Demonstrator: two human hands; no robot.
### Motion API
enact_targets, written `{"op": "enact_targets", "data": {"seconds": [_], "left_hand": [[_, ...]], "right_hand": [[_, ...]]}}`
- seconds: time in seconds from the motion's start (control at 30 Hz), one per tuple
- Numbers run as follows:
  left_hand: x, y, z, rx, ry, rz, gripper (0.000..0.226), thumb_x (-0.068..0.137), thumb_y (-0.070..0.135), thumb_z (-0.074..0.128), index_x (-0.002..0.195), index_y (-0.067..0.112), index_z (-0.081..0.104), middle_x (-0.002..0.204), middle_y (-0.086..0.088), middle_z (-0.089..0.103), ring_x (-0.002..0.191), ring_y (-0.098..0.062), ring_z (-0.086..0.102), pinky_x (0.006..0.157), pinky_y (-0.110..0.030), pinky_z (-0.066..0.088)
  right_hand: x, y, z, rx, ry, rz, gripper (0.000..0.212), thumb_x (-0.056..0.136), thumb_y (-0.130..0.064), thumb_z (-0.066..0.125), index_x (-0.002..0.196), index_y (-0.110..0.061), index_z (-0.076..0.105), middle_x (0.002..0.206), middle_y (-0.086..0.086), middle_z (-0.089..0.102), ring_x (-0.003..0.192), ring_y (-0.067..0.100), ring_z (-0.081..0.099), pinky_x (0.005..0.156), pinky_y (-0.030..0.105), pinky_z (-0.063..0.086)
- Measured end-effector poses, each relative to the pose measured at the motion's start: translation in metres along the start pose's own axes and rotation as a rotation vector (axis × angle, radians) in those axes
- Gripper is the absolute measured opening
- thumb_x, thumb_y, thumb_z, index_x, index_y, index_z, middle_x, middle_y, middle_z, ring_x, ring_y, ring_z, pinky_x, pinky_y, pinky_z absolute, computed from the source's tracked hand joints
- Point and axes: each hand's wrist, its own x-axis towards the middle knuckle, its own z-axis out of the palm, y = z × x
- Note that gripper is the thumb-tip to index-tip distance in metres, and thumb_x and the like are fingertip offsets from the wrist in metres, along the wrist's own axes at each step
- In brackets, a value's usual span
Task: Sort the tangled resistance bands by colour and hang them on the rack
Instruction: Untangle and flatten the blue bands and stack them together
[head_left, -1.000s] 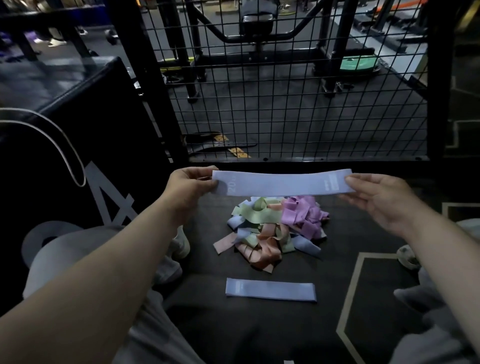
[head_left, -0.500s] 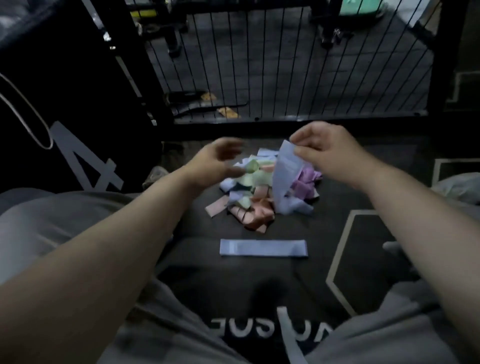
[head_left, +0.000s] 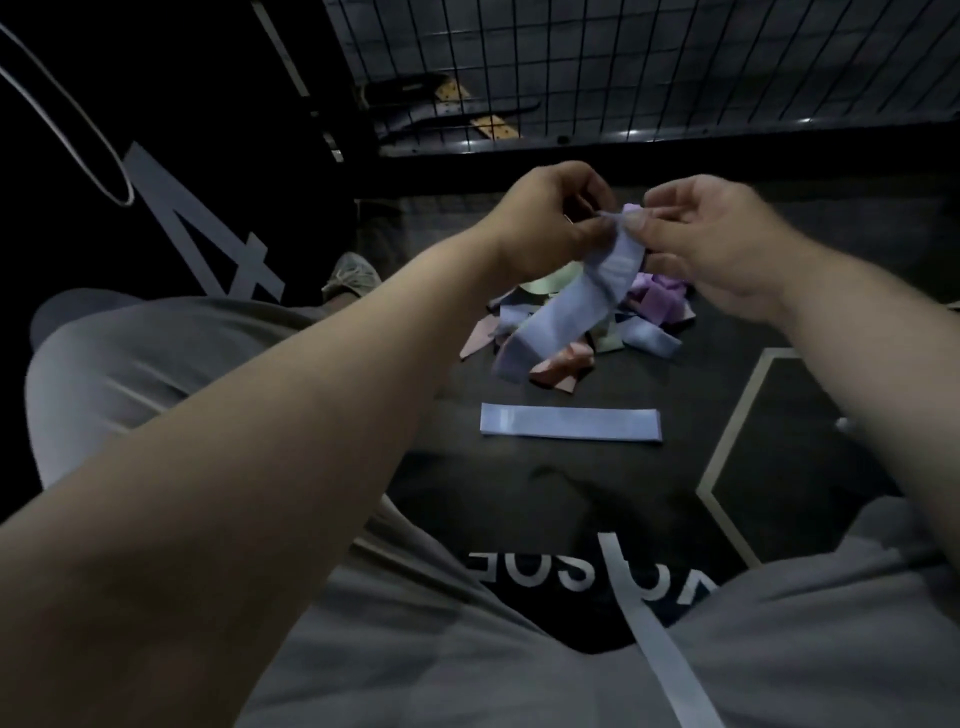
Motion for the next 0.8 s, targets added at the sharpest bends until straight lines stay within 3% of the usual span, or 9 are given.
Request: {"op": "enact_targets", "data": {"seconds": [0.1,0.17,0.27,0.37,0.47,0.53,0.6,0.7,0.8], "left_hand": [[0.004,-0.002,-0.003,-0.083,0.019,-0.007,0.012,0.092,0.001,0.066,0.089,0.012,0.062,0.081,-0.006,0.066,0.073,-0.015,0.064,0.069,-0.032,0.057],[0.007,-0.002,-0.005,-0.176,0.074,-0.024,0.008,0.095,0.002,0.062,0.092,0.009,0.061,0.083,-0.01,0.066,0.065,-0.011,0.063,0.059,-0.024,0.052],[0.014,-0.007,-0.012,-0.312,0.258,-0.091,0.011,0.096,0.001,0.059,0.091,0.01,0.057,0.085,-0.008,0.063,0.059,-0.007,0.059,0.049,-0.018,0.045],[0.019,-0.03,-0.021,-0.335,0.464,-0.244,0.01,0.096,0.002,0.055,0.091,0.01,0.06,0.081,-0.005,0.062,0.061,-0.013,0.058,0.046,-0.02,0.045],[0.023,-0.075,-0.028,-0.404,0.63,-0.467,0.017,0.093,0.0,0.054,0.102,0.007,0.067,0.074,-0.005,0.06,0.059,-0.016,0.055,0.046,-0.02,0.044],[0.02,-0.111,-0.027,-0.426,0.649,-0.675,0.024,0.096,0.004,0.053,0.115,0.009,0.065,0.076,-0.001,0.056,0.06,-0.013,0.054,0.048,-0.02,0.046],[0.013,-0.143,-0.017,-0.468,0.615,-0.846,0.016,0.099,0.009,0.05,0.11,0.015,0.06,0.086,-0.002,0.057,0.064,-0.012,0.057,0.049,-0.021,0.049],[0.001,-0.178,0.014,-0.656,0.697,-1.055,0.016,0.102,0.013,0.045,0.111,0.007,0.057,0.1,-0.016,0.061,0.078,-0.029,0.063,0.062,-0.03,0.052],[-0.016,-0.2,0.043,-0.601,0.715,-1.178,0.012,0.1,0.01,0.05,0.096,0.0,0.055,0.076,-0.019,0.058,0.057,-0.028,0.056,0.05,-0.033,0.048]], "right_hand": [[-0.001,0.002,0.009,0.216,-0.118,0.091,0.027,0.095,-0.026,0.063,0.116,-0.009,0.059,0.109,0.008,0.071,0.099,0.019,0.072,0.08,0.031,0.058],[-0.001,0.006,0.014,0.18,-0.217,0.105,0.038,0.089,-0.031,0.065,0.121,-0.011,0.06,0.113,0.007,0.074,0.104,0.022,0.072,0.084,0.034,0.059],[0.004,0.02,0.02,-0.159,-0.324,0.107,0.036,0.084,-0.024,0.072,0.118,-0.016,0.064,0.111,0.002,0.074,0.105,0.017,0.071,0.085,0.03,0.058],[0.012,0.04,0.016,-0.642,-0.386,0.185,0.035,0.083,-0.034,0.077,0.114,-0.025,0.063,0.109,-0.005,0.068,0.1,0.012,0.066,0.078,0.027,0.052],[0.016,0.07,0.0,-0.72,-0.422,0.392,0.028,0.085,-0.03,0.078,0.107,-0.019,0.066,0.106,0.003,0.066,0.097,0.02,0.065,0.076,0.032,0.055],[0.017,0.09,-0.012,-0.7,-0.411,0.481,0.023,0.086,-0.025,0.078,0.103,-0.014,0.069,0.104,0.011,0.069,0.096,0.026,0.067,0.081,0.039,0.059],[0.02,0.109,-0.023,-0.707,-0.373,0.567,0.021,0.086,-0.023,0.078,0.102,-0.011,0.07,0.102,0.017,0.071,0.092,0.028,0.068,0.085,0.042,0.058],[0.029,0.129,-0.034,-0.691,-0.289,0.689,0.018,0.089,-0.015,0.074,0.106,-0.011,0.068,0.098,0.017,0.07,0.082,0.022,0.066,0.083,0.043,0.057],[0.038,0.147,-0.037,-0.658,-0.153,0.746,0.02,0.093,-0.006,0.068,0.11,-0.013,0.061,0.095,0.013,0.064,0.074,0.02,0.064,0.071,0.04,0.057]]}}
